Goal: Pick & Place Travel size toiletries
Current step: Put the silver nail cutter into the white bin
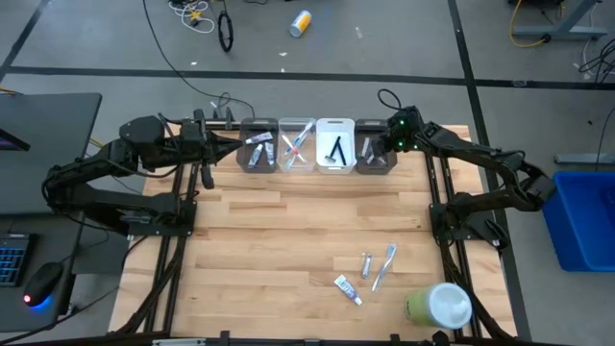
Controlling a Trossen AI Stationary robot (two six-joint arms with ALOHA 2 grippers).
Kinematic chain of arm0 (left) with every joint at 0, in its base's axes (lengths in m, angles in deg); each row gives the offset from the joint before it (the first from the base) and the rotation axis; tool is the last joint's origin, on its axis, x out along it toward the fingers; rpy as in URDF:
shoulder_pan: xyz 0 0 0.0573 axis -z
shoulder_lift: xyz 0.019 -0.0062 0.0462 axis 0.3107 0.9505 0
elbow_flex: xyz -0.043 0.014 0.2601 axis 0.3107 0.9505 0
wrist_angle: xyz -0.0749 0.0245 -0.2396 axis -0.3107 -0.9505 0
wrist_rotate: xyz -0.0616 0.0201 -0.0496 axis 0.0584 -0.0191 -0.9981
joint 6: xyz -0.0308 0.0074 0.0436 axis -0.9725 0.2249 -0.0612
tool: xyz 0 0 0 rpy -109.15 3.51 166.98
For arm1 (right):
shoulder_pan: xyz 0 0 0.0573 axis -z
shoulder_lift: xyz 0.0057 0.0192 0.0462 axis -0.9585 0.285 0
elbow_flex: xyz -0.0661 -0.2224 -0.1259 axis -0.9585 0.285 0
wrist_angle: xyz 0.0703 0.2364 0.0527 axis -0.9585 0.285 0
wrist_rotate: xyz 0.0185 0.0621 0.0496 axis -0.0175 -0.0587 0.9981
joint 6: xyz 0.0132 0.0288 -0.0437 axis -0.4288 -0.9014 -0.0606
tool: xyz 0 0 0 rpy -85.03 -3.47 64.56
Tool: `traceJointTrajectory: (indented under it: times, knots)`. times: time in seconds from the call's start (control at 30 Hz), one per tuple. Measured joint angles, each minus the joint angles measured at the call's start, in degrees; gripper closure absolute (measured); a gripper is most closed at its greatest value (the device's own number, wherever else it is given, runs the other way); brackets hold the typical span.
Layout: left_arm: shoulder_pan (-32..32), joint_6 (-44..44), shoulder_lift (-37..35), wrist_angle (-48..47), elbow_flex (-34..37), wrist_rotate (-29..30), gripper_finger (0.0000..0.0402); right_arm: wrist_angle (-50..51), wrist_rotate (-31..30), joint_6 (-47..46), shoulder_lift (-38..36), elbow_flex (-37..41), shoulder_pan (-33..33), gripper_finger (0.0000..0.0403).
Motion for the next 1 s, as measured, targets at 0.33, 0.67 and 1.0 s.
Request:
traceJointTrajectory:
  times: [0.33,0.67,1.0]
  knots:
    - [0.00,-0.01,0.00,-0.02,0.00,-0.02,0.0384,-3.64,0.50,1.81,-5.07,0.00,-2.65,0.0204]
    - [-0.02,0.82,-0.17,0.00,0.00,0.33,0.0384,-5.27,5.13,5.30,-15.45,0.00,-5.91,0.0248]
    - [-0.02,2.33,-0.15,0.43,0.00,0.39,0.0384,-6.34,9.42,8.01,-20.05,0.00,-16.68,0.0339]
